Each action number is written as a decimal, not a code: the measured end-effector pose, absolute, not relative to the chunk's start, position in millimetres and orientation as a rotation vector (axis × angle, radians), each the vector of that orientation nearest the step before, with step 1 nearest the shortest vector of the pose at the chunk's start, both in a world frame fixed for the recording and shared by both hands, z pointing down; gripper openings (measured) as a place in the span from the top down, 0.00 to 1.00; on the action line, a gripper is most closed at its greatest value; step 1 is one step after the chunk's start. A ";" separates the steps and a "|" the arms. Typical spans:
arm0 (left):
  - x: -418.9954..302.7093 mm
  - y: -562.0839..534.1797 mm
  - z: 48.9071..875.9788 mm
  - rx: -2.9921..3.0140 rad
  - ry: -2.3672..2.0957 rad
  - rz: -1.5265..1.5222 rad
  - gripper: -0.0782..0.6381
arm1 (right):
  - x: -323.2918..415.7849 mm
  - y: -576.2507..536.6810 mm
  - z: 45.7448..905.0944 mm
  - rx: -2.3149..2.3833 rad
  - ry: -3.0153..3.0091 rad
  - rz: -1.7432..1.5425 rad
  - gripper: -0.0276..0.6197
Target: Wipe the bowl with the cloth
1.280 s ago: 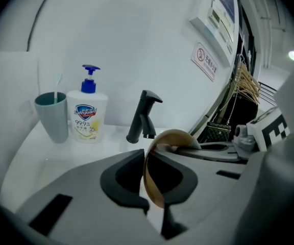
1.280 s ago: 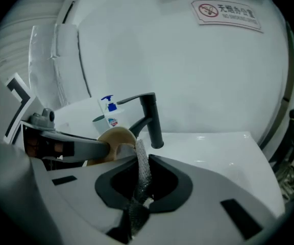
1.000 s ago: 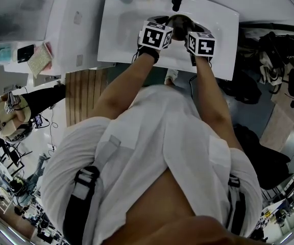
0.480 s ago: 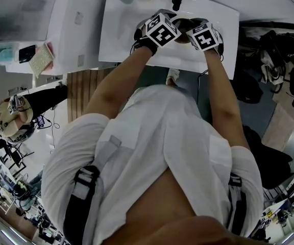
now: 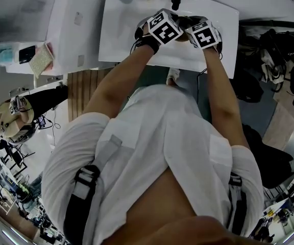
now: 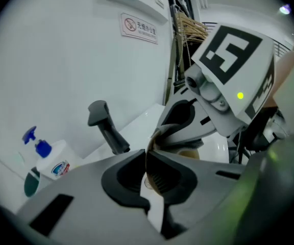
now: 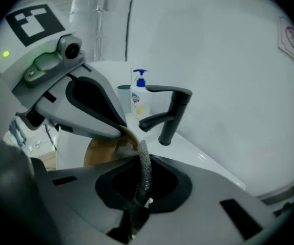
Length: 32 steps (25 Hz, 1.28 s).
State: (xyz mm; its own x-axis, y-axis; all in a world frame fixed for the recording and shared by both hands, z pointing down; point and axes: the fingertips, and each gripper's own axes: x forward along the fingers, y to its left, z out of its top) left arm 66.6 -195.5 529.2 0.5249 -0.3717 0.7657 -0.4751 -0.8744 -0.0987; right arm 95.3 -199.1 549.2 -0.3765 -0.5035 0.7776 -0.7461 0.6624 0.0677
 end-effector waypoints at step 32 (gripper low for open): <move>-30.7 -193.7 617.6 2.062 -1.136 0.935 0.86 | 133.0 -165.4 573.1 1.474 -2.229 1.062 0.90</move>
State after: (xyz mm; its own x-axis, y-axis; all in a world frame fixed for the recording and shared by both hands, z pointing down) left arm -30.7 -193.7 617.6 0.3858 -0.4531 0.8036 -0.8756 -0.4543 0.1642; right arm 133.0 -165.4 573.1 -0.4486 -0.6834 0.5760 -0.8779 0.2160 -0.4275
